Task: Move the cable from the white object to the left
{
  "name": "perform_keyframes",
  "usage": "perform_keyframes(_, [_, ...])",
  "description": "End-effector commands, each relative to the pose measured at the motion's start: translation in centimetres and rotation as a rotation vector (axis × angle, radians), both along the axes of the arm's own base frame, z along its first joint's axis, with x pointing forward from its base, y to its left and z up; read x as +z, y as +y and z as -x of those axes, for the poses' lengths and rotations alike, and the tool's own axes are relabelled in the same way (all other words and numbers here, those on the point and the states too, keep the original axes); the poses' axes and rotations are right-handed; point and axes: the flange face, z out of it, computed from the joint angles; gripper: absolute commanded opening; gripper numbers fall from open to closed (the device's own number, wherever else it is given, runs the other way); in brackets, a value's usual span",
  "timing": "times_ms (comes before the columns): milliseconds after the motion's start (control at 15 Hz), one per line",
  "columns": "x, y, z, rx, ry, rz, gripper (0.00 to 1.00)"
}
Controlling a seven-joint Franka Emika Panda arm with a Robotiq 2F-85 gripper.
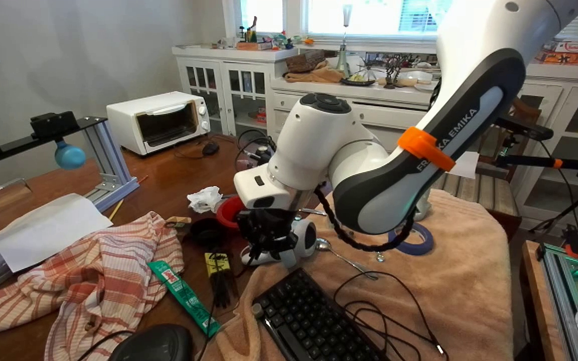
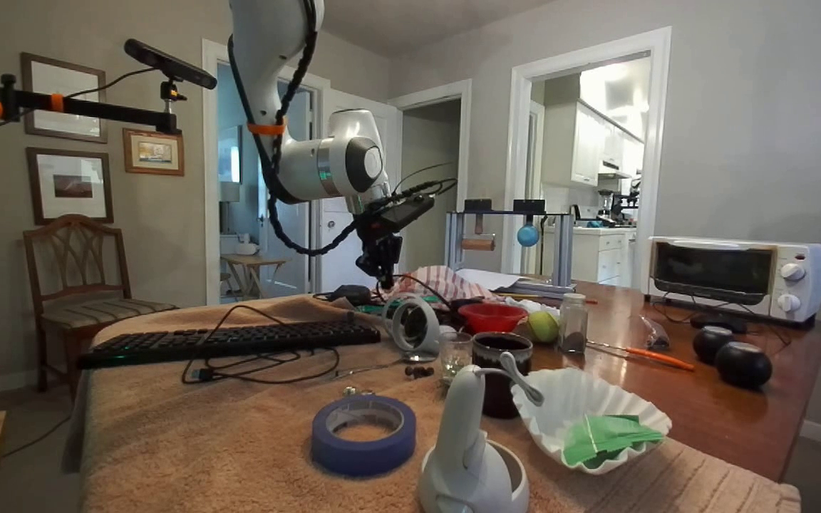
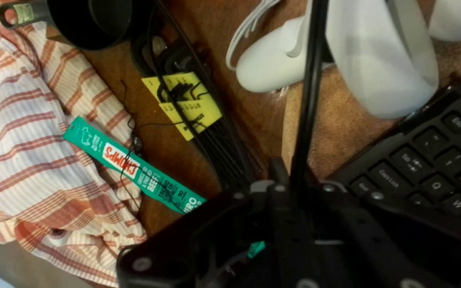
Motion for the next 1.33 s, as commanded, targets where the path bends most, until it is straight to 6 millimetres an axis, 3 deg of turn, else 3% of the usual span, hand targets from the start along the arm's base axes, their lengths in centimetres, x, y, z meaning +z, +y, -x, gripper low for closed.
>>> perform_keyframes(0, [1.3,0.9,-1.2,0.004,-0.016,-0.085,0.02])
perform_keyframes(400, [4.4,3.0,-1.4,0.128,-0.015,-0.306,0.02])
perform_keyframes(667, [5.1,3.9,-1.4,0.217,-0.010,-0.455,0.02])
perform_keyframes(933, [3.6,4.4,-0.7,0.283,0.037,-0.562,0.02])
perform_keyframes(1267, [0.1,4.7,0.7,0.317,0.150,-0.647,0.02])
